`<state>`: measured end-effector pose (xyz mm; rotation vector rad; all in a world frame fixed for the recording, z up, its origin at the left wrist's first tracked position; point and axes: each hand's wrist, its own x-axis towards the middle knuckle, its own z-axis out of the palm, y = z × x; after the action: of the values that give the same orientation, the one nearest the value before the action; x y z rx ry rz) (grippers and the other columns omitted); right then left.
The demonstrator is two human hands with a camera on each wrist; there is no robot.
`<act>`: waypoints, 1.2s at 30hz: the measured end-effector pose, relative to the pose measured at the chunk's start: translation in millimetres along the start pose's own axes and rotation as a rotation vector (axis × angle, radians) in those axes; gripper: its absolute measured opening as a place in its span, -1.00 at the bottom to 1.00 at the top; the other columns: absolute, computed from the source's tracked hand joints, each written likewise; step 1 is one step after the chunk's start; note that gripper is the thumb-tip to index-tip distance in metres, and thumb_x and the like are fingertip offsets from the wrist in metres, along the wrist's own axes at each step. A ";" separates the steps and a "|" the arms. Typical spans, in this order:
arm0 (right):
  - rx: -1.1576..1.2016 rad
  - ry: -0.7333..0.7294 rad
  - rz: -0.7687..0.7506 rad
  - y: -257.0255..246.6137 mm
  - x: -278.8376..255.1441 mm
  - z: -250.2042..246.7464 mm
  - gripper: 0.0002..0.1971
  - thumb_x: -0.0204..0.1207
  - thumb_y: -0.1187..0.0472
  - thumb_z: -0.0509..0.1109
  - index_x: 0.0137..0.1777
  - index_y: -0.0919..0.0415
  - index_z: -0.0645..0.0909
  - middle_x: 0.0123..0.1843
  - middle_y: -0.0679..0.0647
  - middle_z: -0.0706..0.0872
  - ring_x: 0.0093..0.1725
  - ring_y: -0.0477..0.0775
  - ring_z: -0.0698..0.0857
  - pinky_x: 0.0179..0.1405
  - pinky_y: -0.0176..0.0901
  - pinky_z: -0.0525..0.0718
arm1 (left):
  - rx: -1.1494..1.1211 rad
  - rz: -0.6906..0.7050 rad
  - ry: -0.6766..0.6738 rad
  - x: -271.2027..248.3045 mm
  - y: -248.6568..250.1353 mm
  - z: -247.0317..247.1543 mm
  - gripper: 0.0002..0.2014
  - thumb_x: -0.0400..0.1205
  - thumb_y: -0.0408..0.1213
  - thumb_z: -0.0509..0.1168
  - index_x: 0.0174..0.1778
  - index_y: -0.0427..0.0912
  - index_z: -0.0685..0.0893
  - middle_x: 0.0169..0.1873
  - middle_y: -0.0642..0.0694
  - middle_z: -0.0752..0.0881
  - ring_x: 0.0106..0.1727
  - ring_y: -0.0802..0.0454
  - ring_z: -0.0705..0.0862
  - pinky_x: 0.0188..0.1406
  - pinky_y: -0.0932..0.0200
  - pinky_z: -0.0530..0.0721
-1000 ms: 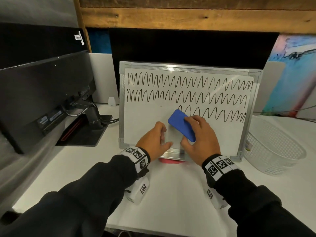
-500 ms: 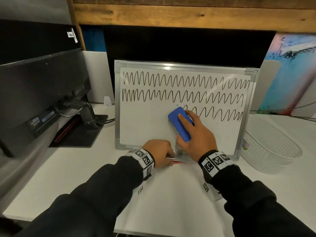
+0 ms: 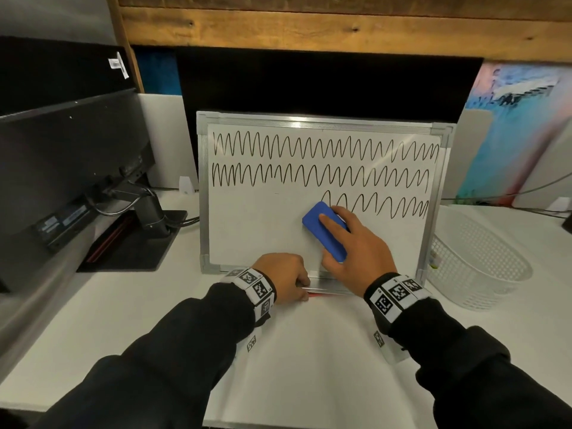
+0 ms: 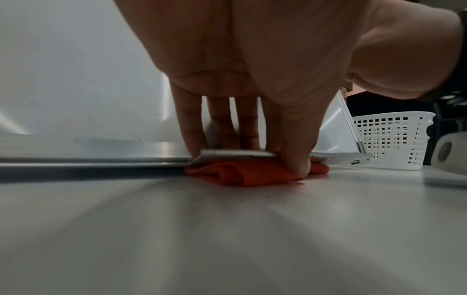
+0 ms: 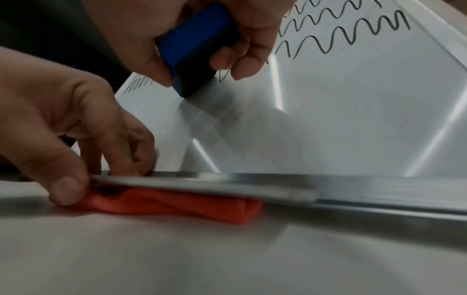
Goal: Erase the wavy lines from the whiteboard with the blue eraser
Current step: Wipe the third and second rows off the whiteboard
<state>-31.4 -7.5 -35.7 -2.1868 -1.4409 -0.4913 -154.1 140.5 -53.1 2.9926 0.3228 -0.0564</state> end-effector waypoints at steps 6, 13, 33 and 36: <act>0.032 0.098 0.058 1.1 7.0 2.0 -0.30 0.57 -0.05 0.32 0.68 -0.04 0.16 0.69 -0.03 0.13 0.29 0.08 0.57 0.02 -0.13 0.69 | -0.003 -0.018 -0.015 0.3 1.2 1.3 -0.70 0.52 0.13 0.40 0.08 0.09 0.80 0.03 0.12 0.66 0.03 0.04 0.66 0.01 0.10 0.63; 0.014 -0.017 -0.016 7.6 -3.7 0.3 -0.29 0.50 -0.01 0.38 0.64 -0.08 0.23 0.66 -0.06 0.19 0.22 0.07 0.62 0.02 -0.20 0.65 | -0.004 -0.085 -0.030 11.0 8.7 0.6 -0.68 0.46 0.18 0.43 -0.05 0.04 0.77 -0.04 0.08 0.68 -0.05 -0.01 0.69 -0.05 0.13 0.65; 0.077 0.032 0.073 15.0 -4.0 -6.5 -0.31 0.53 0.03 0.35 0.65 -0.06 0.22 0.65 -0.05 0.18 0.32 0.08 0.55 0.12 -0.15 0.62 | 0.020 -0.071 -0.065 17.2 18.2 -4.6 -0.74 0.46 0.11 0.45 -0.21 -0.02 0.74 -0.18 0.03 0.71 -0.19 -0.03 0.70 -0.23 0.19 0.59; 0.094 0.072 0.129 16.8 -2.9 -6.9 -0.30 0.52 0.01 0.36 0.65 -0.09 0.21 0.65 -0.06 0.19 0.25 0.08 0.60 0.03 -0.08 0.69 | -0.004 -0.034 -0.059 17.4 19.0 -4.3 -0.75 0.50 0.04 0.45 0.03 0.05 0.77 -0.04 0.08 0.71 -0.04 0.00 0.70 -0.09 0.18 0.62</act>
<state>-17.3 -19.3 -34.7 -2.1493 -1.2507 -0.4433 -133.0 126.3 -47.4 2.9747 0.3662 -0.1469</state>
